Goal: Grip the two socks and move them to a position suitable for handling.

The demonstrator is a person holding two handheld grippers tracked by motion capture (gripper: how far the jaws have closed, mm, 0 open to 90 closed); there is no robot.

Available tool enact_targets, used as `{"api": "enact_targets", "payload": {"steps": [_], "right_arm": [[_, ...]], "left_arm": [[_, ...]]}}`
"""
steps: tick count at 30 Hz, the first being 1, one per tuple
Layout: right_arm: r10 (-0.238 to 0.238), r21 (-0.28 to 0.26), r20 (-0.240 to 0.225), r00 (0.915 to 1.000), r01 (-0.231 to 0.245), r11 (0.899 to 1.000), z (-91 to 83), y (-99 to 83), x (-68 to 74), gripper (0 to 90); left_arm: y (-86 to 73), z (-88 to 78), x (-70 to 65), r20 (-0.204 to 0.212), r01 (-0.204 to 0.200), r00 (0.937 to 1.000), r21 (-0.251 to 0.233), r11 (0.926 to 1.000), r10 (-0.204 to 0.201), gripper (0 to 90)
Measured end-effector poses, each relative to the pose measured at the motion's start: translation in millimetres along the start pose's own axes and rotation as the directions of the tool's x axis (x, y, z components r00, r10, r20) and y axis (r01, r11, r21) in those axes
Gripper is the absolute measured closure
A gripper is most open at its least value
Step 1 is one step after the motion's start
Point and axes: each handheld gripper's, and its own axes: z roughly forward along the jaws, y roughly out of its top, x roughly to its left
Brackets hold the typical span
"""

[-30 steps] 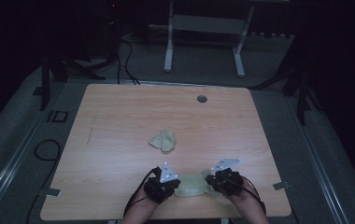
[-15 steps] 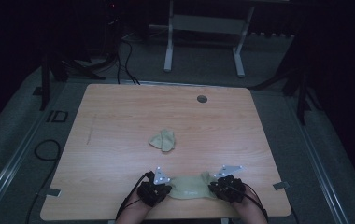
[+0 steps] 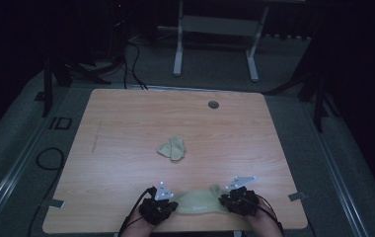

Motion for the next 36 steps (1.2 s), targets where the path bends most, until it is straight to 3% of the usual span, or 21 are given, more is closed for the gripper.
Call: {"api": "enact_targets", "payload": {"steps": [3, 6, 8, 11, 12, 13, 15, 17, 21, 22, 24, 30, 32, 35, 36], "right_arm": [[-0.019, 0.008, 0.006, 0.9998, 0.019, 1.0, 1.7, 3.5, 1.6, 77.7], [-0.005, 0.008, -0.015, 0.9999, 0.005, 1.0, 1.6, 3.5, 2.6, 74.6], [-0.008, 0.003, -0.035, 0.9994, 0.008, 1.0, -0.5, 4.7, 2.3, 69.1], [0.004, -0.032, -0.059, 0.9983, -0.006, 0.999, -7.5, 9.7, 1.9, 63.4], [0.001, -0.052, -0.072, 0.9974, -0.004, 0.999, -10.9, 13.4, 1.4, 56.9], [-0.01, -0.073, -0.082, 0.9966, 0.004, 0.997, -15.1, 20.2, 0.9, 50.2], [-0.026, -0.094, -0.058, 0.998, 0.021, 0.995, -19.6, 31.1, 0.1, 44.5], [-0.041, -0.128, -0.043, 0.9982, 0.035, 0.991, -23.0, 49.4, -0.8, 41.5], [-0.047, -0.143, -0.035, 0.9983, 0.042, 0.989, -20.1, 67.7, -0.5, 41.2], [-0.051, -0.143, -0.04, 0.9979, 0.045, 0.989, -13.6, 84.0, 0.0, 41.2], [-0.055, -0.14, -0.04, 0.9977, 0.049, 0.989, -9.8, 91.7, 0.7, 41.2], [-0.065, -0.147, -0.023, 0.9976, 0.061, 0.987, 20.4, 141.8, 2.7, 39.3], [-0.088, -0.149, -0.008, 0.9961, 0.085, 0.985, 33.8, 156.5, 3.6, 38.5], [-0.095, -0.123, 0.013, 0.9954, 0.096, 0.988, 55.9, 176.0, 2.9, 38.0], [-0.078, -0.116, 0.035, 0.9963, 0.082, 0.99, 69.8, 187.5, 0.3, 37.6]], "left_arm": [[-0.4, -0.9, 0.0, 0.006, -0.003, 1.0, 0.005, 1.0, 0.003, 89.7], [-0.5, -2.6, 0.1, 0.026, -0.001, 0.9997, -0.001, 1.0, 0.001, 89.6], [-0.2, -6.8, -0.3, 0.049, 0.005, 0.9988, -0.027, 0.9996, -0.004, 82.4], [0.6, -14.9, -0.9, 0.042, 0.005, 0.9991, -0.065, 0.9979, -0.002, 68.4], [1.1, -21.3, -0.7, 0.03, 0.009, 0.9995, -0.087, 0.9961, -0.006, 68.4], [0.9, -25.4, -0.1, 0.017, 0.006, 0.9998, -0.099, 0.9951, -0.004, 60.3], [-0.7, -32.7, 3.7, 0.013, 0.002, 0.9999, -0.116, 0.9932, 0.0, 58.0], [-4.7, -38.2, 8.6, -0.004, 0.007, 1.0, -0.128, 0.9918, -0.007, 51.5], [-19.4, -43.3, 23.5, -0.046, 0.032, 0.9982, -0.134, 0.9905, -0.038, 48.2], [-23.5, -44.1, 27.1, -0.062, 0.044, 0.9967, -0.135, 0.9899, -0.053, 48.2], [-30.7, -46.4, 33.2, -0.066, 0.061, 0.9953, -0.145, 0.9875, -0.072, 48.2], [-42.0, -52.6, 43.5, -0.126, 0.07, 0.988, -0.153, 0.9857, -0.09, 41.9], [-43.2, -53.0, 45.2, -0.146, 0.063, 0.9856, -0.153, 0.9863, -0.085, 38.2], [-43.6, -53.4, 46.7, -0.145, 0.068, 0.9852, -0.161, 0.9846, -0.091, 33.7], [-43.9, -53.5, 47.1, -0.136, 0.073, 0.986, -0.171, 0.9826, -0.097, 27.3]]}}
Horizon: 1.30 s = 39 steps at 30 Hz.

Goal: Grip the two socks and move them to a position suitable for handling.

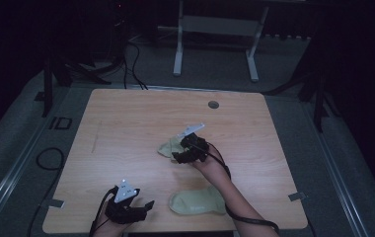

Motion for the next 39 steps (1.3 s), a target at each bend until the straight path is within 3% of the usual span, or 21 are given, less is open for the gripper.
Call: {"api": "enact_targets", "payload": {"steps": [3, 5, 6, 10, 16, 17, 18, 21, 23, 30, 37, 38, 39], "right_arm": [[0.023, 0.015, 0.018, 0.9996, -0.023, 1.0, 14.3, 8.0, -4.2, 36.8], [0.055, 0.04, 0.038, 0.9978, -0.056, 0.998, 33.6, 16.4, -8.0, 34.9], [0.055, 0.04, 0.038, 0.9978, -0.056, 0.998, 33.6, 16.4, -8.0, 34.9], [0.068, 0.082, 0.094, 0.9933, -0.075, 0.994, 60.2, 21.1, -6.5, 33.6], [0.071, 0.113, 0.113, 0.9911, -0.084, 0.99, 75.7, 16.3, -0.4, 36.8], [0.078, 0.105, 0.112, 0.9907, -0.09, 0.99, 74.6, 15.9, 1.7, 48.3], [0.078, 0.105, 0.112, 0.9907, -0.09, 0.99, 74.6, 15.9, 1.7, 48.3], [0.053, 0.11, 0.107, 0.9928, -0.065, 0.992, 73.5, 17.1, 4.4, 66.9], [0.04, 0.114, 0.114, 0.9927, -0.053, 0.992, 73.5, 17.8, 5.6, 71.9], [0.021, 0.127, 0.101, 0.9946, -0.034, 0.991, 64.0, 18.5, 4.5, 75.2], [0.066, 0.087, 0.1, 0.9928, -0.075, 0.993, 25.6, 12.9, -2.9, 75.2], [0.07, 0.073, 0.105, 0.992, -0.078, 0.994, 13.1, 9.2, -3.1, 75.2], [0.07, 0.073, 0.105, 0.992, -0.078, 0.994, 13.1, 9.2, -3.1, 75.2]], "left_arm": [[-0.4, -0.7, 1.2, 0.004, 0.011, 0.9999, -0.005, 0.9999, -0.011, 22.6], [-0.7, 0.5, 2.3, 0.011, 0.005, 0.9999, 0.021, 0.9998, -0.005, 11.7], [-1.3, 0.9, 2.4, 0.009, 0.009, 0.9999, 0.021, 0.9997, -0.009, 11.7], [-1.3, 1.5, 2.8, -0.008, 0.015, 0.9998, 0.023, 0.9996, -0.015, 6.9], [-2.7, 3.0, 3.1, -0.003, 0.013, 0.9999, 0.035, 0.9993, -0.013, 7.0], [-2.7, 3.0, 2.6, -0.007, 0.011, 0.9999, 0.038, 0.9992, -0.01, 7.0], [-2.6, 3.0, 2.0, -0.007, 0.009, 0.9999, 0.038, 0.9992, -0.009, 7.0], [-2.7, 2.5, 0.1, -0.008, 0.004, 1.0, 0.039, 0.9992, -0.004, 7.0], [-3.0, 2.0, -0.1, -0.004, 0.005, 1.0, 0.039, 0.9992, -0.005, 7.0], [-3.3, 1.1, 1.9, -0.001, 0.012, 0.9999, 0.04, 0.9991, -0.012, 7.1], [-2.9, 2.1, 1.8, -0.01, 0.007, 0.9999, 0.044, 0.999, -0.006, 7.2], [-2.9, 2.3, 1.5, -0.01, 0.005, 0.9999, 0.045, 0.999, -0.004, 7.4], [-2.9, 2.4, 1.1, -0.01, 0.003, 1.0, 0.047, 0.9989, -0.002, 7.4]]}}
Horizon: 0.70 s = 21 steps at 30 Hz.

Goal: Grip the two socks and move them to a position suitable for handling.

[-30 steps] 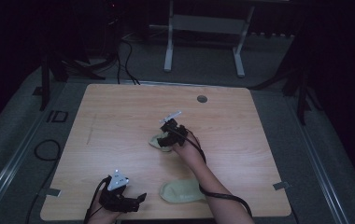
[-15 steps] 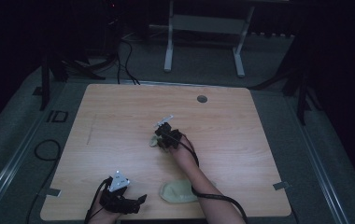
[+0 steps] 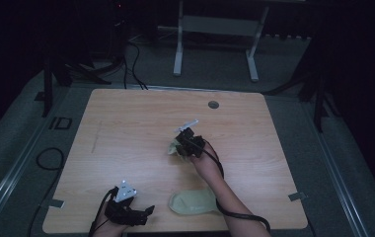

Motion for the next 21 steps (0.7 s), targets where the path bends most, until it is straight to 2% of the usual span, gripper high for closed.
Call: {"api": "enact_targets", "payload": {"steps": [2, 3, 7, 10, 12, 14, 16, 17, 21], "right_arm": [[0.0, -0.019, 0.004, 1.0, 0.0, 1.0, -17.8, -9.9, -0.6, 75.2], [0.0, -0.019, 0.004, 1.0, 0.0, 1.0, -17.8, -9.9, -0.6, 75.2], [0.026, -0.06, -0.012, 0.9996, -0.027, 0.998, -39.4, -26.7, -0.7, 75.2], [0.043, -0.073, -0.012, 0.999, -0.044, 0.996, -48.9, -41.0, 0.2, 75.2], [0.062, -0.072, -0.017, 0.9979, -0.063, 0.995, -49.5, -54.4, 1.4, 75.1], [0.072, -0.07, -0.024, 0.9971, -0.074, 0.995, -48.1, -58.3, 1.9, 75.0], [0.078, -0.061, -0.033, 0.9964, -0.08, 0.995, -43.2, -64.6, 4.7, 74.9], [0.08, -0.051, -0.04, 0.996, -0.082, 0.995, -36.2, -68.7, 10.9, 74.6], [0.068, -0.036, -0.03, 0.9972, -0.069, 0.997, -28.0, -70.8, 17.1, 74.5]], "left_arm": [[-0.1, 0.4, -0.9, -0.002, 0.001, 1.0, 0.002, 1.0, -0.001, 8.6], [-0.1, 0.6, -1.3, -0.003, 0.003, 1.0, 0.004, 1.0, -0.003, 8.6], [0.4, 1.1, -2.8, 0.0, -0.001, 1.0, 0.006, 1.0, 0.001, 9.0], [0.7, 1.5, -4.0, 0.002, -0.001, 1.0, 0.007, 1.0, 0.001, 9.2], [1.1, 2.0, -4.4, -0.007, 0.006, 1.0, 0.007, 1.0, -0.006, 9.4], [2.3, 2.5, -4.6, -0.002, 0.01, 0.9999, 0.003, 0.9999, -0.01, 9.4], [3.5, 3.3, -5.8, 0.002, 0.007, 1.0, 0.001, 1.0, -0.007, 9.4], [3.8, 3.9, -6.4, 0.005, 0.001, 1.0, 0.001, 1.0, -0.001, 9.5], [3.5, 5.5, -7.7, 0.015, -0.006, 0.9999, 0.009, 0.9999, 0.006, 10.4]]}}
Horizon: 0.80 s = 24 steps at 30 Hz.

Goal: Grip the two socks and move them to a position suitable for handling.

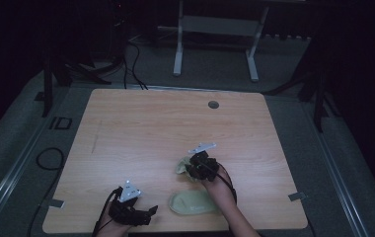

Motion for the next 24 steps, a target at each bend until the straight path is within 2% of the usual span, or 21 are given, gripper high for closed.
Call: {"api": "enact_targets", "payload": {"steps": [5, 7, 9, 10, 12, 15, 17, 18, 20, 22, 24], "right_arm": [[-0.006, 0.03, 0.052, 0.9986, 0.004, 1.0, 20.7, 0.2, 2.3, 73.5], [-0.005, 0.049, 0.05, 0.9987, 0.003, 0.999, 26.3, -1.3, 2.4, 71.3], [0.001, 0.04, 0.044, 0.999, -0.003, 0.999, 27.6, -2.2, 3.0, 65.7], [0.004, 0.047, 0.005, 1.0, -0.005, 0.999, 25.6, -0.5, 2.3, 53.2], [0.001, 0.046, -0.005, 1.0, 0.0, 0.999, 23.1, 1.0, 1.8, 50.6], [-0.001, 0.021, -0.037, 0.9993, 0.001, 1.0, 7.3, 7.5, -3.1, 41.1], [-0.009, -0.001, -0.029, 0.9995, 0.009, 1.0, -5.1, 13.1, -7.0, 37.3], [-0.014, -0.011, -0.03, 0.9995, 0.013, 1.0, -10.9, 15.9, -9.5, 36.8], [-0.028, -0.017, -0.031, 0.9991, 0.028, 0.999, -20.4, 20.3, -14.4, 37.5], [-0.04, -0.015, -0.04, 0.9984, 0.039, 0.999, -25.8, 22.1, -19.2, 46.0], [-0.045, -0.007, -0.041, 0.9981, 0.045, 0.999, -27.4, 21.0, -22.9, 56.0]], "left_arm": [[-1.0, -0.2, 2.4, 0.006, -0.004, 1.0, 0.004, 1.0, 0.004, 11.8], [-0.3, -0.7, 3.4, 0.008, 0.0, 1.0, 0.0, 1.0, 0.0, 12.8], [1.4, -0.3, 4.4, 0.012, -0.006, 0.9999, 0.002, 1.0, 0.006, 14.1], [2.6, 0.6, 4.6, 0.017, -0.005, 0.9998, 0.005, 1.0, 0.005, 14.1], [7.4, 2.7, 6.6, 0.032, -0.004, 0.9995, 0.012, 0.9999, 0.004, 14.2], [18.2, 4.7, 10.4, 0.061, -0.003, 0.9981, 0.009, 1.0, 0.002, 15.0], [28.5, 6.7, 12.9, 0.072, -0.028, 0.997, 0.002, 0.9996, 0.028, 17.6], [34.5, 8.4, 14.0, 0.064, -0.034, 0.9974, -0.003, 0.9994, 0.034, 17.8], [47.6, 12.6, 17.0, 0.063, -0.044, 0.997, -0.021, 0.9988, 0.046, 24.9], [61.0, 19.1, 19.4, 0.07, -0.042, 0.9966, -0.027, 0.9987, 0.044, 27.4], [73.4, 27.7, 21.0, 0.067, -0.053, 0.9963, -0.031, 0.9981, 0.055, 34.3]]}}
